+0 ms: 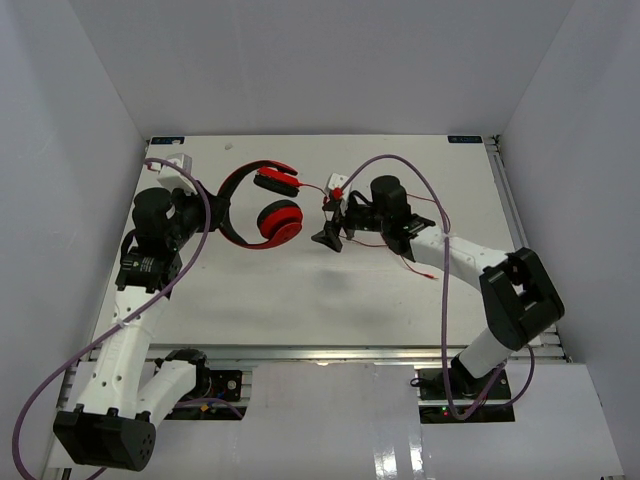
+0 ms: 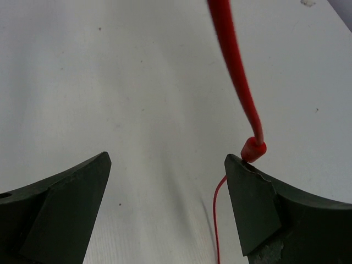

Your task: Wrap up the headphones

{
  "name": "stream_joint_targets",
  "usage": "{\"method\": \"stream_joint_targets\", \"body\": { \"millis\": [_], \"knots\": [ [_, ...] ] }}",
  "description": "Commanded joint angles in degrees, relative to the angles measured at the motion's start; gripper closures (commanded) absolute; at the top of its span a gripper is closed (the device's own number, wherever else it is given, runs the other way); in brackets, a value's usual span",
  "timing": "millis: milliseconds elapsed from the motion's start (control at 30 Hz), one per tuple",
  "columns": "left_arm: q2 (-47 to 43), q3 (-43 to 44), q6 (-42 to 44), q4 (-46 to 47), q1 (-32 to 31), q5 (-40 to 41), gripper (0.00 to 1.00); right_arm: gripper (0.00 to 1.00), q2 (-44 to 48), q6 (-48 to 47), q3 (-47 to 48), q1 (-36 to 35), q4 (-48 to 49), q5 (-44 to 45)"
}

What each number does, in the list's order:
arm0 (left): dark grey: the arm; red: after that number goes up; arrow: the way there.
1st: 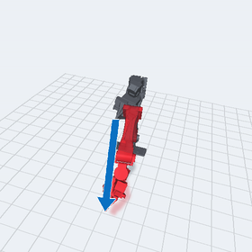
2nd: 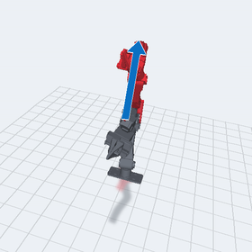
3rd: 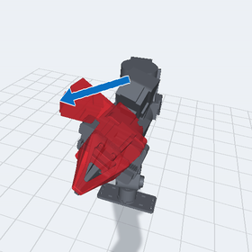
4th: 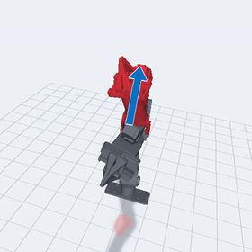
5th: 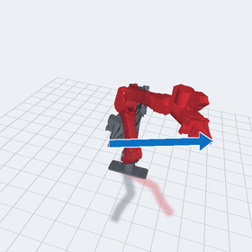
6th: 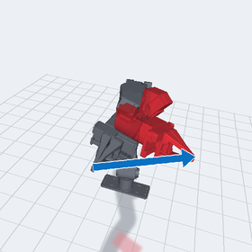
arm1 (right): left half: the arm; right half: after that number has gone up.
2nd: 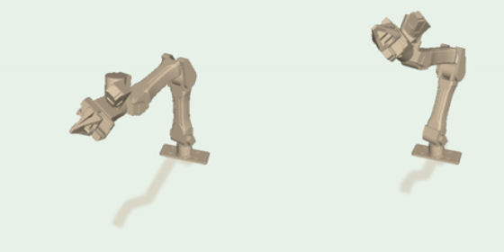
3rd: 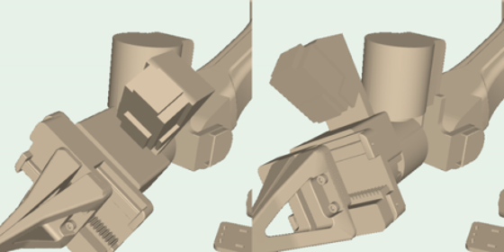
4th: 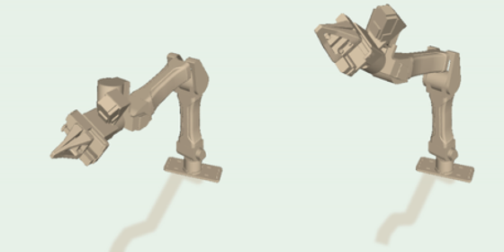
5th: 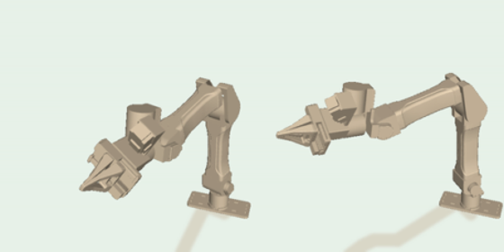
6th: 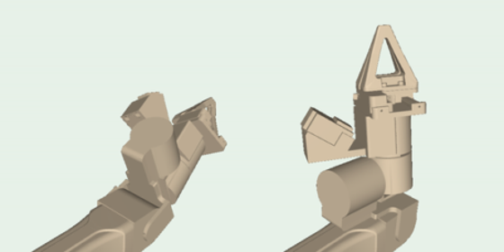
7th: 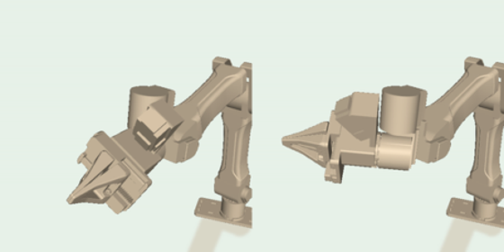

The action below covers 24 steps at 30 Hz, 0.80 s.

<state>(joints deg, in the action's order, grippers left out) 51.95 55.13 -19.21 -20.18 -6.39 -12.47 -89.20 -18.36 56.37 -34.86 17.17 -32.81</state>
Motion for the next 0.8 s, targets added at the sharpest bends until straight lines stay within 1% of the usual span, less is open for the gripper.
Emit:
{"method": "stream_joint_targets", "body": {
  "millis": [0,67,133,167,233,367,433,467,500,533,567,600,633,667,767],
  "knots": [
    [-2.64,2.97,-4.27,1.99,-0.11,-3.8,1.0,0.09,-5.68,3.87,7.1,-0.2,9.82,2.18],
    [-2.7,3.3,-5.8,2.15,-0.11,-4.58,1.0,0.05,-7.98,5.06,7.47,-0.01,11.61,-0.68],
    [-2.64,3.68,-8.07,2.45,-0.03,-5.48,1.0,0.01,-9.6,6.81,6.17,0.15,14.62,-6.2],
    [-2.56,3.92,-8.81,2.69,-0.11,-5.72,1.0,0.05,-9.85,8.76,5.51,0.15,18.11,-7.86],
    [-2.26,4.56,-9.98,2.9,-0.08,-6.29,1.0,0.1,-10.21,10.36,4.32,0.21,21.13,-12.19],
    [-2.38,6.32,-11.17,3.05,-0.11,-6.2,1.0,0.21,-9.23,11.83,3.02,0.74,23.96,-19.85],
    [-2.38,7.47,-10.68,2.53,-0.06,-4.88,1.0,0.22,-6.69,9.88,1.45,0.85,23.83,-26.88],
    [-2.32,7.97,-10.36,1.89,-0.08,-3.46,1.0,0.21,-5.2,7.74,0.9,0.85,22.14,-29.81],
    [-2.19,8.47,-10.08,1.02,-0.04,-1.6,1.0,0.2,-3.5,4.44,0.78,0.87,18.5,-31.34],
    [-2.02,8.71,-9.82,0.56,-0.11,-0.49,1.0,0.19,-2.4,0.2,1.28,0.98,12.92,-32.89],
    [-1.68,8.85,-9.54,0.11,-0.09,0.16,1.0,0.18,-1.17,-6.7,2.09,1.11,4.1,-33.95],
    [-1.62,8.81,-9.25,-0.05,-0.02,0.62,1.0,0.18,-0.96,-8.38,3.25,1.11,1.92,-33.18],
    [-1.34,8.58,-9.2,-0.16,-0.02,1.18,1.0,0.15,0.06,-16.46,5.22,1.11,-8.63,-31.32],
    [-1.24,8.36,-9.06,-0.18,-0.05,1.65,1.0,0.13,0.65,-20.7,6.33,1.14,-14.56,-29.21],
    [-1.37,7.84,-8.33,-0.12,-0.11,3.56,1.0,0.11,1.57,-26.58,8.44,1.2,-24.25,-21.54]
  ]
}}
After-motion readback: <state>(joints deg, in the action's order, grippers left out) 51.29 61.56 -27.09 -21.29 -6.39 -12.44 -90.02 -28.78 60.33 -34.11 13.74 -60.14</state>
